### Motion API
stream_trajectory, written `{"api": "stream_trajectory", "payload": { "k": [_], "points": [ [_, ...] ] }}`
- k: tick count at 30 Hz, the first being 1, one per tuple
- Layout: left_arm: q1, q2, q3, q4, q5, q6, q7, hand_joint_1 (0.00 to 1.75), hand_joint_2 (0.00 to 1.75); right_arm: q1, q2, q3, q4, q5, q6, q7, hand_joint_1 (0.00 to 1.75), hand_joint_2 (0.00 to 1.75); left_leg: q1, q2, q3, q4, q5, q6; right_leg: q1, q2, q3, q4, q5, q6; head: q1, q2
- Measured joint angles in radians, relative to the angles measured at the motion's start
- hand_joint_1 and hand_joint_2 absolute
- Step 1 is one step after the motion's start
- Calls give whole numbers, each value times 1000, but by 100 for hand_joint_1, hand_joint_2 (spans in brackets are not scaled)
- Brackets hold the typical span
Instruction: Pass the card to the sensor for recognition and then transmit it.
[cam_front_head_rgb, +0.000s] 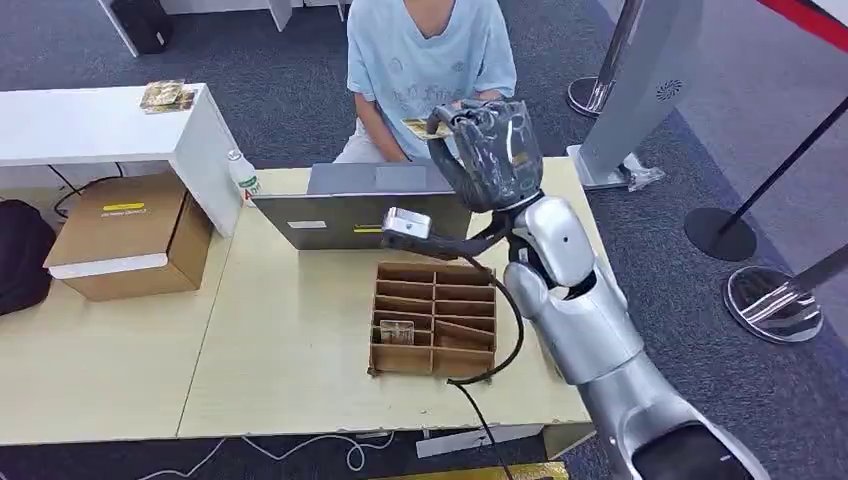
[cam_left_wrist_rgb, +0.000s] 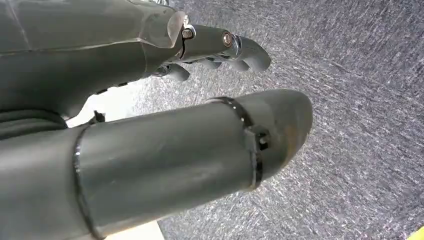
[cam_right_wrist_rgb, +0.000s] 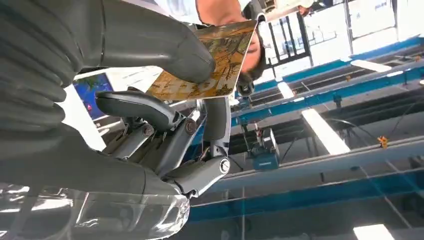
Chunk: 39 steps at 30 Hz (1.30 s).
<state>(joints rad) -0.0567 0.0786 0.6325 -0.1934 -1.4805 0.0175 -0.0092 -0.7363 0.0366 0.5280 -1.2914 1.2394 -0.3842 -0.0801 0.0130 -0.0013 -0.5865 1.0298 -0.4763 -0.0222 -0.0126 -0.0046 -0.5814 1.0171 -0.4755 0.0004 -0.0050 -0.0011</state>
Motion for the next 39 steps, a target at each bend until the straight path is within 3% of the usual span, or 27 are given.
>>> {"api": "stream_trajectory", "payload": {
  "k": [8, 19, 26, 35, 37, 39],
  "points": [
    [0, 0, 11, 0, -2, -2, 0, 0, 0, -151, 43, -7, 156, 6, 102, 36, 175, 175, 0, 0, 0, 0, 0, 0, 0, 0, 0, 0, 0, 0, 0, 0],
    [0, 1, 19, 0, -2, -5, -4, 0, 0, -383, 130, -16, 477, 31, 345, 108, 175, 175, 0, 0, 0, 0, 1, 0, 0, 0, 0, 1, 0, 0, 0, 0],
    [1, 1, 27, 0, -2, -9, -11, 0, 0, -474, 163, -47, 666, 2, 398, 130, 175, 175, 0, 0, 0, 0, 1, 0, 0, 0, 0, 1, 0, 0, 0, 0],
    [1, 3, 39, 0, -2, -14, -11, 0, 0, -520, 169, -72, 789, 19, 417, 153, 175, 175, 0, 0, 0, 0, 1, 0, 0, 0, 0, 0, 1, 0, 0, 0],
    [1, 3, 40, 0, -2, -14, -11, 0, 0, -523, 169, -74, 804, 25, 416, 158, 7, 175, 0, 0, 0, 0, 1, 0, 0, 0, 0, 0, 1, 0, 0, 0],
    [1, 3, 41, 0, -2, -15, -11, 0, 0, -526, 169, -76, 816, 27, 415, 159, 0, 175, 0, 0, 0, 0, 1, 0, 0, 0, 0, 1, 1, 0, 0, 0]
  ]
}}
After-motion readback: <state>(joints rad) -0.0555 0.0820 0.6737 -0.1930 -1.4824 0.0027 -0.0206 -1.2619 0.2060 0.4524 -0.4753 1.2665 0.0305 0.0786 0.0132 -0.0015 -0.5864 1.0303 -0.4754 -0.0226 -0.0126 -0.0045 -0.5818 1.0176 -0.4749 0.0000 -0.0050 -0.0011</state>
